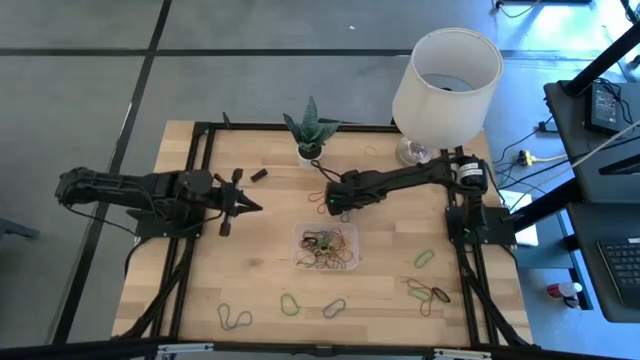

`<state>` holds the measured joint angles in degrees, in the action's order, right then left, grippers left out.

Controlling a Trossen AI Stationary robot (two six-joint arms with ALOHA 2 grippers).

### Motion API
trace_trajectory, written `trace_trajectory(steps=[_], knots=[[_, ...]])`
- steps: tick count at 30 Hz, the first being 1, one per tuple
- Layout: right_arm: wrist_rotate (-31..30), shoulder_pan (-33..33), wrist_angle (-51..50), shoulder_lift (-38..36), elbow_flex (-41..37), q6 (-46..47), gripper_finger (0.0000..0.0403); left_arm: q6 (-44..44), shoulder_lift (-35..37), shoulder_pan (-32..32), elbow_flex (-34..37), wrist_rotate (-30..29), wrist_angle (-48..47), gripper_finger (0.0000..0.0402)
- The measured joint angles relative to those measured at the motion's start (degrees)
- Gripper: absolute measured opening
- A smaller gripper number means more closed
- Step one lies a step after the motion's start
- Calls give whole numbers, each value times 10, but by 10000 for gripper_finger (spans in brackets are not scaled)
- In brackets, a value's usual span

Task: Pick and place rubber bands into bin
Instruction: Put the top blue rubber band into the transparent bin

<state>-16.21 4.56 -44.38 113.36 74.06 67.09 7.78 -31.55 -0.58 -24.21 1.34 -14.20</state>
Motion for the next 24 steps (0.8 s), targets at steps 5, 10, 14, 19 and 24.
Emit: trace_trajectory(steps=[5, 10, 14, 19, 24], knots=[[10, 0, 7, 16, 1, 0, 139, -1, 0, 8, 0, 15, -5, 2], [13, -2, 13, 20, 2, 0, 78, -7, 0, 7, 0, 28, -6, 2], [12, -3, 12, 21, 2, -13, 13, -10, 0, 7, 0, 29, -6, 2], [-6, -14, 11, 5, -2, -29, 7, -11, -1, 7, 0, 23, -6, 2], [-86, -43, 2, -59, -1, -29, 3, -30, -2, 6, 0, -4, -6, 2]])
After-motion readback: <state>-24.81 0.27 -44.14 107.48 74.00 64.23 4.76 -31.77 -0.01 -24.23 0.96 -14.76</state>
